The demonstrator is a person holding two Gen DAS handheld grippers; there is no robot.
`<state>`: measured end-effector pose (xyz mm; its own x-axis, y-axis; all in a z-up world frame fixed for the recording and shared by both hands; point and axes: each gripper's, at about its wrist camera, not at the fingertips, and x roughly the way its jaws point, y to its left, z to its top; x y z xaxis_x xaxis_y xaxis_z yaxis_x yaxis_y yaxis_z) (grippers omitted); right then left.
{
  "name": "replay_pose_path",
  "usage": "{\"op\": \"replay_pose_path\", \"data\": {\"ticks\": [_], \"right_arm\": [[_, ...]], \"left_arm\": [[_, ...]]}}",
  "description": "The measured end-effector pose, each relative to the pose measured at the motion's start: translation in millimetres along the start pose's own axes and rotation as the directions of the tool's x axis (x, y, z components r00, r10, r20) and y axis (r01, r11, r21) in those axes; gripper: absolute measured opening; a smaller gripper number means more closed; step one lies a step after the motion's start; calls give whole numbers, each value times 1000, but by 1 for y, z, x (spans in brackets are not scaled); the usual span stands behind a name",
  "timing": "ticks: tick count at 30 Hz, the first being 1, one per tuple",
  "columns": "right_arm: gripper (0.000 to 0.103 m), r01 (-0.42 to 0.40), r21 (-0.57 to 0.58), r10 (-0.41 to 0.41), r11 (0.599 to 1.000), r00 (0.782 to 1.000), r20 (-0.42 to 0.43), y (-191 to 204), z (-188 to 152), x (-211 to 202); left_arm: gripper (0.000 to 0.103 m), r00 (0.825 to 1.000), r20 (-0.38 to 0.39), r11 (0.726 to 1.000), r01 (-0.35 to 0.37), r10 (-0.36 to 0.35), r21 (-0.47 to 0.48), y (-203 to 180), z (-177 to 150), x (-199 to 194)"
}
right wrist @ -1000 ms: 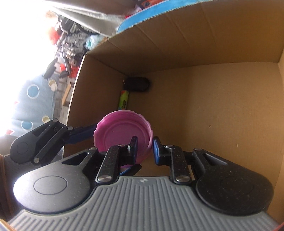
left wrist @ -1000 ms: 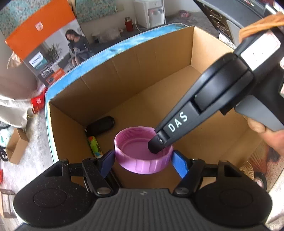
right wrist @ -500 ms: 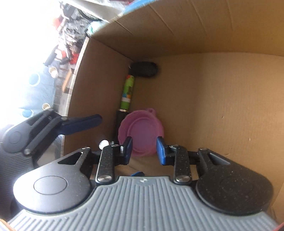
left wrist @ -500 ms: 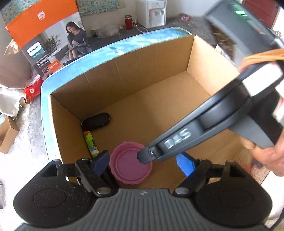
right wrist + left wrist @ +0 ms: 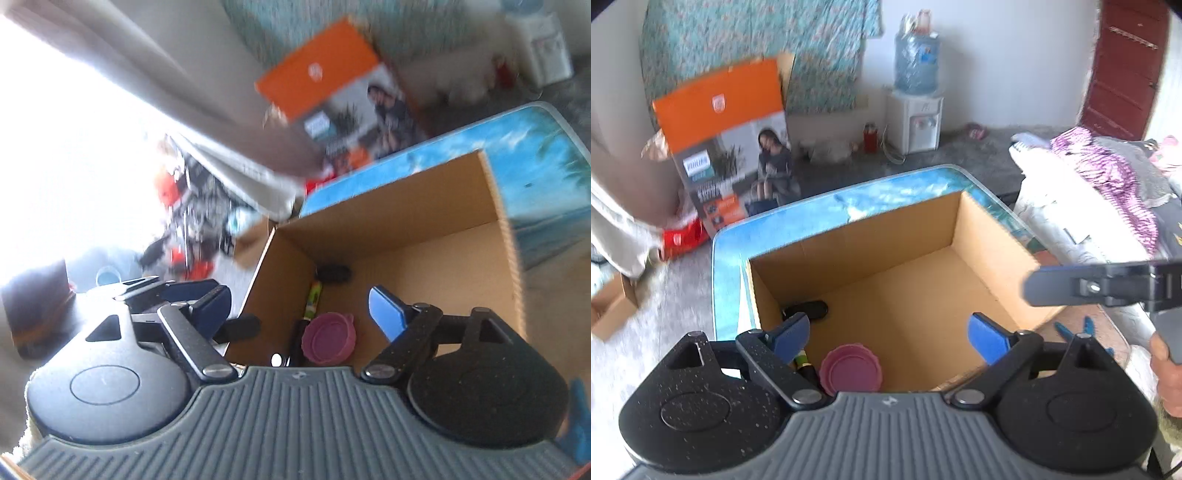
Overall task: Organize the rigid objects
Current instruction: 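Move the open right tool out of the box toward the black tape roll, then close the right tool on the side of the black tape roll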
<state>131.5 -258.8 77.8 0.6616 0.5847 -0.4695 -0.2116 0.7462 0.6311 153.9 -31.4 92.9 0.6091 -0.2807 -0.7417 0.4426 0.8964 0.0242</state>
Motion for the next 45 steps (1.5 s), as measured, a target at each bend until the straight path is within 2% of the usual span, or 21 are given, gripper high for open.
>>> {"op": "replay_pose_path", "data": {"ticks": [3,6,12,17,21,29,35,38,41,43,45], "right_arm": [[90,7,19,-9,1000,997,82,-7,-26,-36],[90,36,35,-40,999,991,127,-18,-48,-66],[91,95,63,-102,994,987,121,-44,-96,-93],[90,146,82,-155,986,981,116,-62,-129,-97],[90,188,84,-196,979,976,99,-74,-146,-95],[90,244,57,-248,968,964,92,-83,-155,-93],[89,244,30,-245,969,969,23,-84,-159,-71],[85,240,13,-240,971,971,-7,-81,-160,-59],[72,245,2,-244,970,969,-41,-81,-160,-46],[57,249,1,-249,968,967,-63,-82,-160,-37],[48,256,5,-255,967,963,-84,-85,-161,-30]], "left_arm": [[96,999,42,1000,-18,17,9,-8,-11,-21],[98,998,66,1000,-3,3,-1,-16,-28,-37],[98,998,64,1000,-2,2,3,-45,-73,-46],[98,997,16,996,80,-80,-28,-68,-110,-26],[98,993,-7,993,116,-116,-31,-84,-134,-6],[98,996,-7,988,84,-83,133,-125,-158,25],[95,992,-18,981,126,-125,146,-138,-166,43],[89,991,-21,980,135,-133,146,-140,-167,53],[78,990,-32,980,143,-140,139,-141,-167,66],[67,988,-39,979,153,-149,133,-140,-167,73],[66,986,-51,979,162,-156,127,-139,-167,79]]}}
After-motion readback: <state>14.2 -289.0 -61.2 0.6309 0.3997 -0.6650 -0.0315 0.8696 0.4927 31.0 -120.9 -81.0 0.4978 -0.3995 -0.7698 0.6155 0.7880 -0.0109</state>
